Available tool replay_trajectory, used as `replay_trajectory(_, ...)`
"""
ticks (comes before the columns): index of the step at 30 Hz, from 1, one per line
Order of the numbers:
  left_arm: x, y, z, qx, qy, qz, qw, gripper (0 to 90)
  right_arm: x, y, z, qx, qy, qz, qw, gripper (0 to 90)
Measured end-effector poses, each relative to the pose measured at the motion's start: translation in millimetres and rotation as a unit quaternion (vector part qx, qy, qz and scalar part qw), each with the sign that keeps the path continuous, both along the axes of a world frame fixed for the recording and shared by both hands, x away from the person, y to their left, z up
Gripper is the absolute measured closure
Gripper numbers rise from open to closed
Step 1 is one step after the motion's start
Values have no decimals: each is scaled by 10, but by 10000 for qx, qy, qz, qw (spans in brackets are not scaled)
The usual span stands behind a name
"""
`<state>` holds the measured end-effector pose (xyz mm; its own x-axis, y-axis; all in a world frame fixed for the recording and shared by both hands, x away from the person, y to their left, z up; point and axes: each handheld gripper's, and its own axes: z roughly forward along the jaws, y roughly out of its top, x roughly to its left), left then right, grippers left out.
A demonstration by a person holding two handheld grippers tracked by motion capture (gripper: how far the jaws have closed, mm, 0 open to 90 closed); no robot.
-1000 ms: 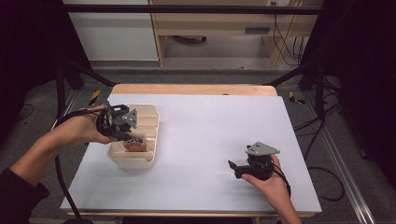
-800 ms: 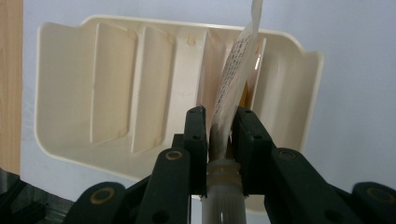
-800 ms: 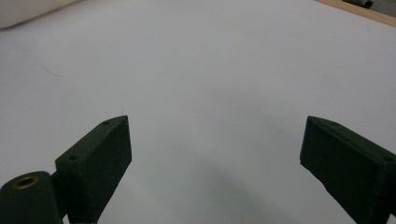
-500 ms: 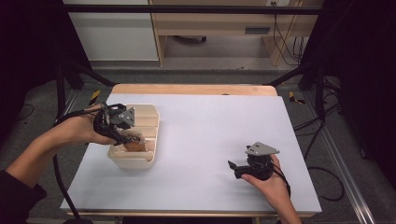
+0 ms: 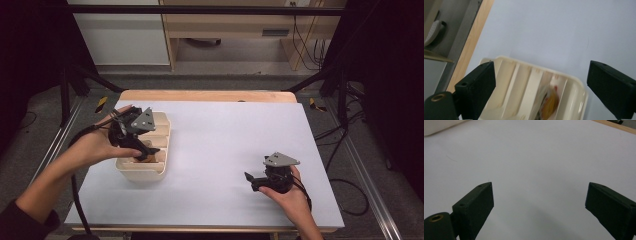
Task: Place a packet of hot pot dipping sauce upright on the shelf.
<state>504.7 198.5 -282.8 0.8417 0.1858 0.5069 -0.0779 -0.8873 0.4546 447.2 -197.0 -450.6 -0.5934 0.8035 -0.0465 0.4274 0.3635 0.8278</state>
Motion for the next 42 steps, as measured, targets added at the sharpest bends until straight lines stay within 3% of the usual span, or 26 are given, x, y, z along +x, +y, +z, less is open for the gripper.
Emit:
replay_trajectory(2,-28,-58,-20,-82,-5,-55,10000,80,-7,1,6,0,-1,-22,10000,84)
replay_trajectory(7,-164,-421,-239,-285,22,-300,9991,71,-36,-5,43,46,-84,-43,9999,80)
replay_trajectory(17,-277,-796,-461,-737,-55,-356,9966,58,-58,-10,80,109,-161,27,9998,57)
replay_trajectory(23,-302,-925,-536,-1001,4,-504,9937,50,-78,-44,106,174,-198,-27,9997,56)
replay_trajectory(30,-301,-1026,-649,-1348,16,-451,9898,38,-106,-97,116,197,-255,-65,9995,49)
replay_trajectory(35,-341,-1142,-840,-1569,58,-516,9862,39,-170,-163,111,194,-260,-115,9994,47)
replay_trajectory(42,-332,-1196,-1122,-1573,164,-492,9862,39,-185,-208,111,182,-283,-169,9993,47)
